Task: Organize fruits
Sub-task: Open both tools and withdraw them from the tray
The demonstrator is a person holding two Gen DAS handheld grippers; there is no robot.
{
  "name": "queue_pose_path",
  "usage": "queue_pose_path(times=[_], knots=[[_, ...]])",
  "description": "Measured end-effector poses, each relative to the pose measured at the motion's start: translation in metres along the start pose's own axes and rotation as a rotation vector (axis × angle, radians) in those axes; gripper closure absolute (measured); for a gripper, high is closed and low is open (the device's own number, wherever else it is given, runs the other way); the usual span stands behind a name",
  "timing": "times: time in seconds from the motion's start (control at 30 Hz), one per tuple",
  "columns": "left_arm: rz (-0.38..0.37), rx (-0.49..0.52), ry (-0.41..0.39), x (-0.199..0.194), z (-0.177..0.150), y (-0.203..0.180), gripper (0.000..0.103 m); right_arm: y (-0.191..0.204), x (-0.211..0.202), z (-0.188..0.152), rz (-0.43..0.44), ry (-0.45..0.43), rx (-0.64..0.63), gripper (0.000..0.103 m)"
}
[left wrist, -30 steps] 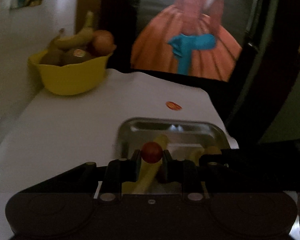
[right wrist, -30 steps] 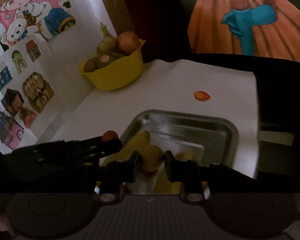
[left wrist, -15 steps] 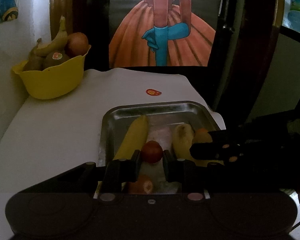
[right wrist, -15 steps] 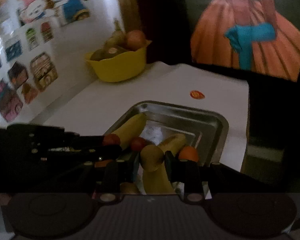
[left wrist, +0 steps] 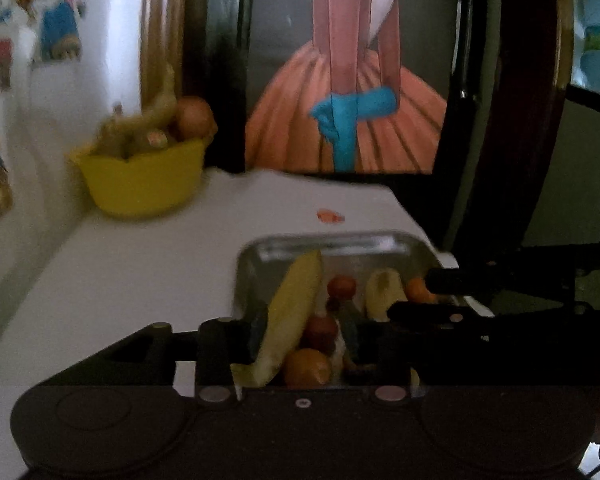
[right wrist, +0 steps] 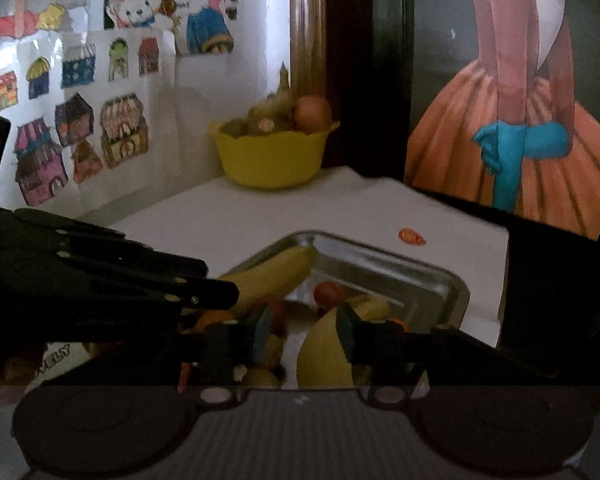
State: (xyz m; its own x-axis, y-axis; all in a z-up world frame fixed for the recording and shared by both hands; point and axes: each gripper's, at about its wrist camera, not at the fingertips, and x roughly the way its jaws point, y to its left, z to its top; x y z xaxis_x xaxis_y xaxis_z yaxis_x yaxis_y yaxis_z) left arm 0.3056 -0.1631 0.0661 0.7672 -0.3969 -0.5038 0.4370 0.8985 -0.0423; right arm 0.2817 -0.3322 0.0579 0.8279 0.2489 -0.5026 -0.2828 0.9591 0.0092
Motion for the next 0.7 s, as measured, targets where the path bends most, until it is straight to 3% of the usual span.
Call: queue_pose_path(times=[0.07, 0.17, 0.33, 0.43, 0.53, 0.7], knots=[[0.010, 0.008, -0.052, -0.013, 0.000, 0.000, 0.047, 0.004, -0.008, -0.001, -0.021, -0.038, -0.006, 0.058], [0.057, 0.019, -0.162, -0.045, -0.002, 0.000, 0.029, 0.011, -0.031, -0.006, -0.068, -0.127, -0.010, 0.046], [0.168, 0.048, -0.338, -0.121, -0.017, -0.006, 0.013, 0.039, -0.082, -0.017, -0.163, -0.252, -0.012, 0.030], [0.187, 0.008, -0.375, -0.172, -0.029, -0.006, 0.004, 0.061, -0.118, -0.022, -0.188, -0.274, 0.032, 0.027], [0.186, 0.002, -0.385, -0.215, -0.041, -0.009, 0.003, 0.086, -0.160, -0.025, -0.171, -0.290, 0.040, 0.013], [0.200, -0.047, -0.431, -0.274, -0.068, -0.005, 0.001, 0.131, -0.212, -0.036, -0.173, -0.318, -0.010, 0.012]])
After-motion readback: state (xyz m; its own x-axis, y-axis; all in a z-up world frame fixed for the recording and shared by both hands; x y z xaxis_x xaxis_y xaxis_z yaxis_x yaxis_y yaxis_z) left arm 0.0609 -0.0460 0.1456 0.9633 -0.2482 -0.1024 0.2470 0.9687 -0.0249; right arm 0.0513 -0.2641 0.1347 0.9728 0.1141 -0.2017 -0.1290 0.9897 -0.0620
